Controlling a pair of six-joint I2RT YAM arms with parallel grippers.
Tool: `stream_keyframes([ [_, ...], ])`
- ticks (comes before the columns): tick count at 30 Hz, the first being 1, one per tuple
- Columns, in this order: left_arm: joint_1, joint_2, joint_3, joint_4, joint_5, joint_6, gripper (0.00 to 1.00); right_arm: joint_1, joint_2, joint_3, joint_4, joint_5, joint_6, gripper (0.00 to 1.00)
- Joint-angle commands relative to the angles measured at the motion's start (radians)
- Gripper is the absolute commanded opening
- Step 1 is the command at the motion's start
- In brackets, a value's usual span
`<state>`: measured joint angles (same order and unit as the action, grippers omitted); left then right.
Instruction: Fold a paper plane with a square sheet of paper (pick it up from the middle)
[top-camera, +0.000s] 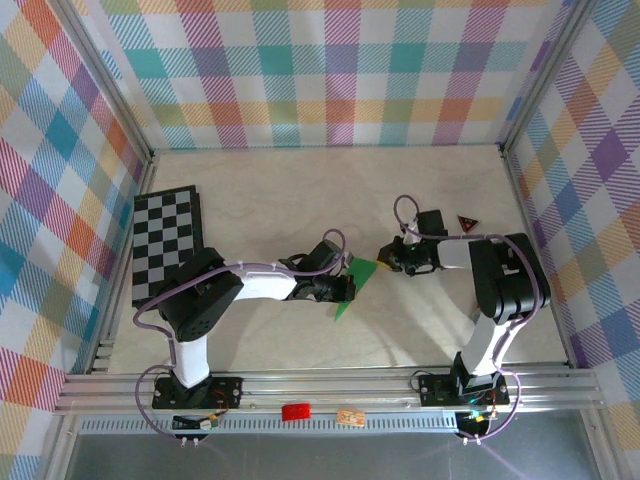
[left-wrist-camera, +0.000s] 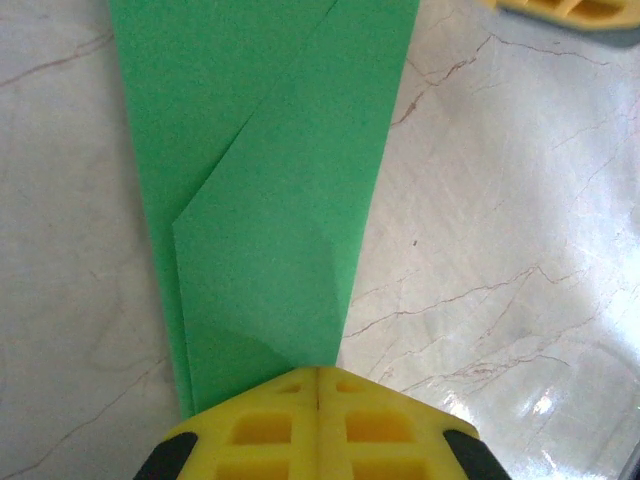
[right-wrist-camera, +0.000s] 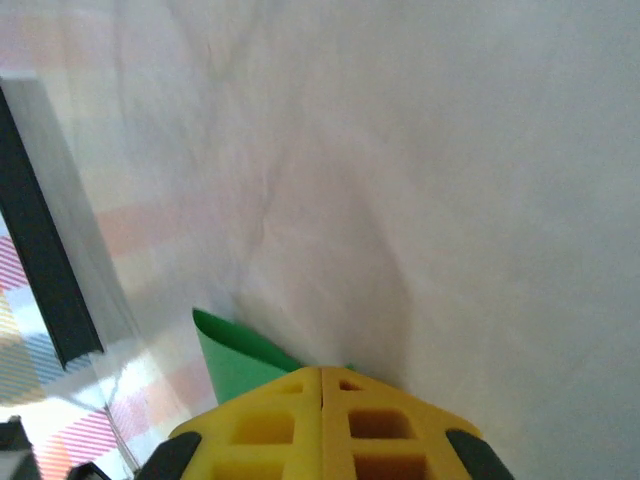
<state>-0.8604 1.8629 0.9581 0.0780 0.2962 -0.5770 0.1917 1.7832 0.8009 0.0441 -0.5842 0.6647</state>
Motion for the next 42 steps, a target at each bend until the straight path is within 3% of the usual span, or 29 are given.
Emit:
stream_keyframes([
  [1, -0.005, -0.012, -0.022, -0.107, 0.000, -0.020, 0.00, -0.008, -0.055, 0.027, -0.036, -0.002, -0.027, 0.09],
  [6, -0.008, -0.048, 0.042, -0.116, -0.010, -0.026, 0.02, -0.008, -0.126, -0.048, 0.010, -0.047, 0.013, 0.15],
  [11, 0.003, -0.103, 0.081, -0.104, -0.040, -0.037, 0.14, -0.003, -0.189, -0.146, 0.051, -0.075, 0.057, 0.23],
  [19, 0.105, -0.129, 0.019, -0.009, 0.042, -0.088, 0.23, 0.026, -0.261, -0.189, 0.022, -0.102, 0.067, 0.31],
  [28, 0.188, -0.054, 0.021, 0.000, 0.129, -0.115, 0.27, 0.088, -0.270, -0.163, -0.027, -0.082, 0.059, 0.33],
  [42, 0.198, 0.047, 0.070, 0.002, 0.203, -0.092, 0.28, 0.133, -0.192, -0.115, -0.081, -0.040, 0.026, 0.29],
])
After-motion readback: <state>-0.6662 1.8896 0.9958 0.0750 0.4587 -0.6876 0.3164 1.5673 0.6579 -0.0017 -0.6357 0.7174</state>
